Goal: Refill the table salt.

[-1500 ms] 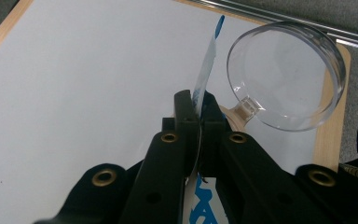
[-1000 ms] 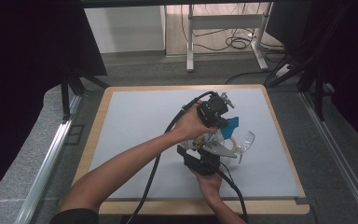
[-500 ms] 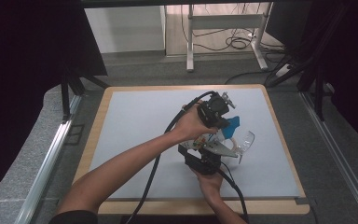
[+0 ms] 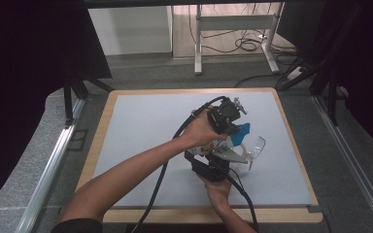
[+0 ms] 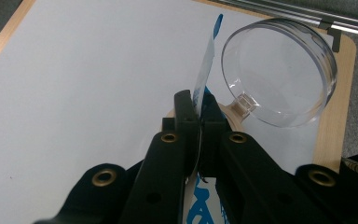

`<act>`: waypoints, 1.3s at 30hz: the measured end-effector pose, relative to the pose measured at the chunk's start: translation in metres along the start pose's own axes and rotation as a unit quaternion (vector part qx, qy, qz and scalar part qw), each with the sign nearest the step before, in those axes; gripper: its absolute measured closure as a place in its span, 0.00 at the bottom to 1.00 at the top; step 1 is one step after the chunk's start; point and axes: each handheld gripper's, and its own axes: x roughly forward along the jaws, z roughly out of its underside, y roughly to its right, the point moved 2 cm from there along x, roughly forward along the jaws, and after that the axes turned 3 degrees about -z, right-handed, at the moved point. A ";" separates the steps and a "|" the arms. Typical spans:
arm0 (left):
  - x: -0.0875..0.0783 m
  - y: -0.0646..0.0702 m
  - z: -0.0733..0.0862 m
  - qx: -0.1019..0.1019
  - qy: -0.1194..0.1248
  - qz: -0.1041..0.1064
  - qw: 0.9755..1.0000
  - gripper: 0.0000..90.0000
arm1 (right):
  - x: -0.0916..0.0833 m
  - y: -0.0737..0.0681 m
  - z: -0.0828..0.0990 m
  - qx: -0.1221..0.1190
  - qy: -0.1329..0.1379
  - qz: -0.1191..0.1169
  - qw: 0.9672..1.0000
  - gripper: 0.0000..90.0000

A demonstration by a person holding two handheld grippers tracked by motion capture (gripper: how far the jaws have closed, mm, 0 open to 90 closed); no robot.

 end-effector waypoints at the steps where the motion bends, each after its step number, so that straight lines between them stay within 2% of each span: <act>1: 0.000 0.000 0.000 0.000 0.000 0.000 1.000 1.00 | 0.000 0.000 0.000 0.000 0.000 -0.001 1.000 0.58; 11: 0.001 -0.001 0.000 0.000 -0.005 0.001 1.000 1.00 | -0.002 -0.005 -0.004 -0.001 0.003 -0.011 1.000 0.58; 39: 0.004 -0.001 -0.001 0.003 -0.012 0.003 1.000 1.00 | -0.001 -0.004 -0.004 -0.002 0.002 -0.007 1.000 0.58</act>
